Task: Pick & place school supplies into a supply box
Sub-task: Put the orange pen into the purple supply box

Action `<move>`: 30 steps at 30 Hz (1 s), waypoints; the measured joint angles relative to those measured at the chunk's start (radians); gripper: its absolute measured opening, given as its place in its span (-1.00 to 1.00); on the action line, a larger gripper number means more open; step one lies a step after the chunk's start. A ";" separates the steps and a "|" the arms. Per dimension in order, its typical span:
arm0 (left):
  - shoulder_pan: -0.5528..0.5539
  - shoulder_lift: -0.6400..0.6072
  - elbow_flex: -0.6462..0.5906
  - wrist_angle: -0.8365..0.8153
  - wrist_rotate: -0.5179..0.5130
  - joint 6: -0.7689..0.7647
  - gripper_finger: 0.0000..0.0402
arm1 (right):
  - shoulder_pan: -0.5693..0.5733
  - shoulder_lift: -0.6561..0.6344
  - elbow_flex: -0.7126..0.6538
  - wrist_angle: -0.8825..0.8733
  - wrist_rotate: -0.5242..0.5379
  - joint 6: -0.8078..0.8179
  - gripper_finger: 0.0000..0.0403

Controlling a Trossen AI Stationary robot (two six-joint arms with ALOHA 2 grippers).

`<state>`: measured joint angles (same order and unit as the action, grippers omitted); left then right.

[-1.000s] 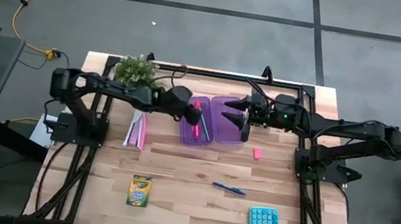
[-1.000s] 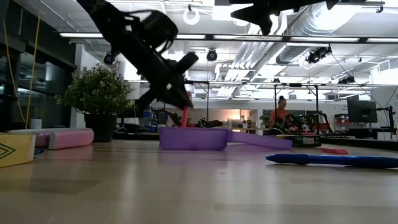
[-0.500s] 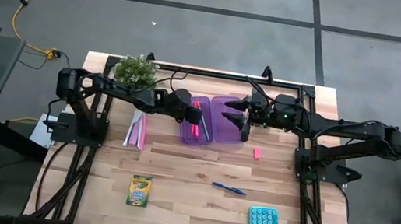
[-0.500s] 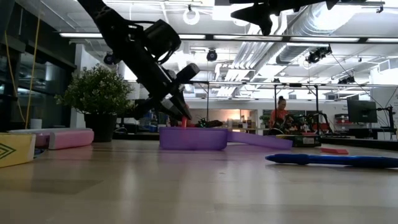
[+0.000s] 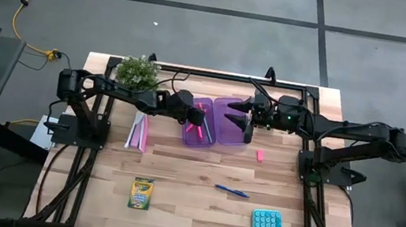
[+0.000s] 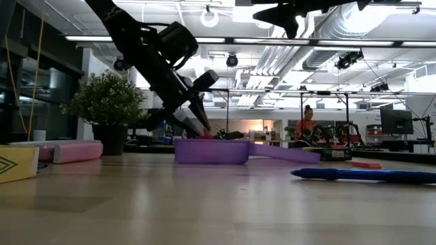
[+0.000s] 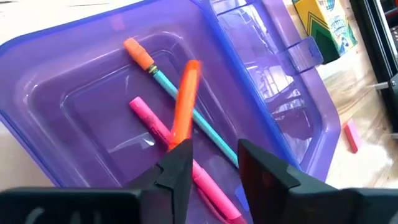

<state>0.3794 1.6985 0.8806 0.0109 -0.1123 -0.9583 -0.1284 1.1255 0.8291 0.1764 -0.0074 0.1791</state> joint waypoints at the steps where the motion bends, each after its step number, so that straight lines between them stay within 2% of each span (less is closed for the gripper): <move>1: 0.000 0.000 0.000 0.000 0.003 0.001 -0.40 | 0.000 0.000 0.000 0.000 0.000 0.001 -0.10; 4: 0.007 -0.013 0.000 -0.003 0.013 0.026 -0.36 | 0.000 0.000 0.000 0.005 0.000 0.003 -0.10; 8: 0.053 -0.094 0.000 0.021 0.067 0.115 -0.35 | 0.000 0.000 0.000 0.035 0.000 0.004 -0.10; 14: 0.148 -0.337 0.000 0.066 0.216 0.289 -0.39 | 0.000 0.007 0.000 0.086 0.000 0.050 -0.10; 18: 0.143 -0.539 0.000 0.062 0.258 0.430 -0.49 | 0.000 0.044 0.002 0.082 0.015 0.098 -0.11; 22: 0.079 -0.719 0.000 0.063 0.235 0.531 -0.72 | 0.000 0.143 0.073 -0.012 0.007 0.143 -0.18; 25: 0.008 -0.817 0.000 0.063 0.148 0.580 -0.94 | -0.003 0.256 0.210 -0.172 -0.005 0.156 -0.32; 30: -0.104 -0.909 0.000 0.061 0.020 0.637 -0.97 | -0.046 0.475 0.453 -0.428 -0.114 0.088 -0.67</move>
<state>0.2753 0.7896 0.8806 0.0715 -0.0925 -0.3212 -0.1744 1.6001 1.2818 -0.2519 -0.1219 0.2671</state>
